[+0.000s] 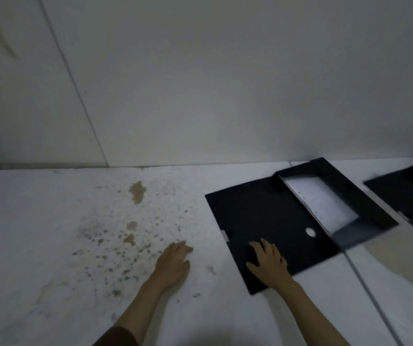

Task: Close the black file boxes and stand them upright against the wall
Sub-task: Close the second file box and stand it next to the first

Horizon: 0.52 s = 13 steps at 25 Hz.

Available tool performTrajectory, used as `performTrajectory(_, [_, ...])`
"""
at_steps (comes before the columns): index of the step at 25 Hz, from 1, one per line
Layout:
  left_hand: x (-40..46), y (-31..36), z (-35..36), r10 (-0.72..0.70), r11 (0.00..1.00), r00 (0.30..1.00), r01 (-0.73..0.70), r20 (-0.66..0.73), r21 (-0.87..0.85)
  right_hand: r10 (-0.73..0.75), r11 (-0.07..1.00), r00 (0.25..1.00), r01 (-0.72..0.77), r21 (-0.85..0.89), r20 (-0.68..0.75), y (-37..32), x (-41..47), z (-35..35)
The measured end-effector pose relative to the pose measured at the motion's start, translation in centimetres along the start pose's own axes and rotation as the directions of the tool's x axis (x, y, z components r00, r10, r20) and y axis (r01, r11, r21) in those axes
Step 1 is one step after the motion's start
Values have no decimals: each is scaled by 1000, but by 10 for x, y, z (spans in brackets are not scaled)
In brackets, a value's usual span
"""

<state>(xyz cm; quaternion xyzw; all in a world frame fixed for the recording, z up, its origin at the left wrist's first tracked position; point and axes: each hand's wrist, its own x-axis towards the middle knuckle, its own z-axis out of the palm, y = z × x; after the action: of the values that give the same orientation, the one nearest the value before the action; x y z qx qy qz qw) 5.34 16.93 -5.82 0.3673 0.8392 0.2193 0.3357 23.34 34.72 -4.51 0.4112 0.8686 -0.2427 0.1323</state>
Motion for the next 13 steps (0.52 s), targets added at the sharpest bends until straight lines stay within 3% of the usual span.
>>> performTrajectory(5, [2, 32, 38, -29, 952, 992, -9, 121, 306, 12, 1000, 1000, -12, -25, -12, 34, -26, 24])
performTrajectory(10, [-5, 34, 45, -38, 927, 996, 5, 81, 374, 91, 995, 996, -92, -40, -27, 20, -38, 34])
performTrajectory(13, [-7, 32, 46, -34, 933, 997, 6, 71, 359, 136, 979, 990, -129, -156, 32, 3, -42, 33])
